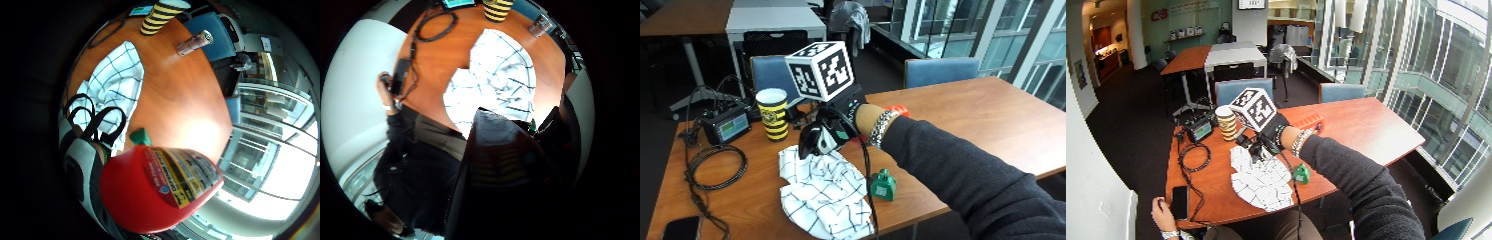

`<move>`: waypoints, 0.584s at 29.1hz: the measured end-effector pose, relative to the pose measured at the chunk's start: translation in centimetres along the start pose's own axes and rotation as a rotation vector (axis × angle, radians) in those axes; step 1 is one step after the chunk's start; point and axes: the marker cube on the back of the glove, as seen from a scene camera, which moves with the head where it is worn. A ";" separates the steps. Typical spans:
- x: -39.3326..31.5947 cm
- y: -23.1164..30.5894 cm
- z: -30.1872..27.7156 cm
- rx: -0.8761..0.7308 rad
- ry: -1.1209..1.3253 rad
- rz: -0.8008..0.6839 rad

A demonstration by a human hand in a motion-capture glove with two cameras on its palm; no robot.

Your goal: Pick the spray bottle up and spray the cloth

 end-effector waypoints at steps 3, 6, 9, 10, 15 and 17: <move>-0.6 0.1 -1.3 0.028 -0.181 -0.039; -1.2 0.5 -3.0 0.072 -0.326 -0.081; -2.0 0.7 -5.1 0.128 -0.470 -0.133; -2.3 0.8 -5.6 0.143 -0.516 -0.150; -3.2 0.6 -6.7 0.212 -0.731 -0.209; -3.1 0.5 -6.7 0.255 -0.811 -0.211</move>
